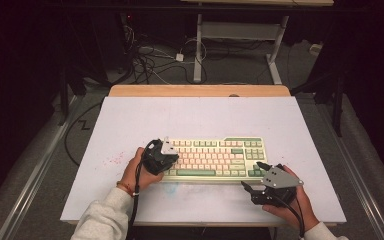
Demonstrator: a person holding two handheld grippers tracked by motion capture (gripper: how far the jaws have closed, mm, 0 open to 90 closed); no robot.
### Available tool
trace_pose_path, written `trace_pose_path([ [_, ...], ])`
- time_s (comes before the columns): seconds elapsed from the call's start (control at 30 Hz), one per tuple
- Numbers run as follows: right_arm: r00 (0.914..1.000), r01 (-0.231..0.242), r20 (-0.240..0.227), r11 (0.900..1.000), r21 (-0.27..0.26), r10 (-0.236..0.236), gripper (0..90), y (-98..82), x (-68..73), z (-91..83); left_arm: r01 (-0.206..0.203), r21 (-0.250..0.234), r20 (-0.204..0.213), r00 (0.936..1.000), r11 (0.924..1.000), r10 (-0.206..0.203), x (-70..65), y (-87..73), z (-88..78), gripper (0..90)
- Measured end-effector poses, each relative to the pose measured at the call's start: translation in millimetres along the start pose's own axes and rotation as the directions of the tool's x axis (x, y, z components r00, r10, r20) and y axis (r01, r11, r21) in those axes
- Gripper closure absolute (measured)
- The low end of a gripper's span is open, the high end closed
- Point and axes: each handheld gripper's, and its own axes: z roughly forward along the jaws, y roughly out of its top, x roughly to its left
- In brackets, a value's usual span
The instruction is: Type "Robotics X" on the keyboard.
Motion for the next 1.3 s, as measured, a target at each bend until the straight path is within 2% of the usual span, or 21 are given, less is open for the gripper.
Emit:
trace_pose_path([
  [0.73,1.0000,0.008,-0.001,1.000,0.002,-0.008,23.1,0.2,0.0,0.1,-0.005,0.004,-0.008,1.0000,1.0000,0.005,-0.2,0.2,0.1,82.9],
  [0.9,0.9999,0.010,-0.004,1.000,0.009,-0.010,23.1,0.3,0.9,0.3,-0.005,0.018,-0.013,0.9999,0.9998,0.005,-1.0,0.1,2.8,84.6],
  [1.3,0.9999,0.012,-0.003,1.000,0.007,-0.012,23.1,0.6,0.3,-0.5,-0.029,-0.026,-0.030,0.9992,0.9993,0.028,-5.0,2.5,-10.2,84.1],
])
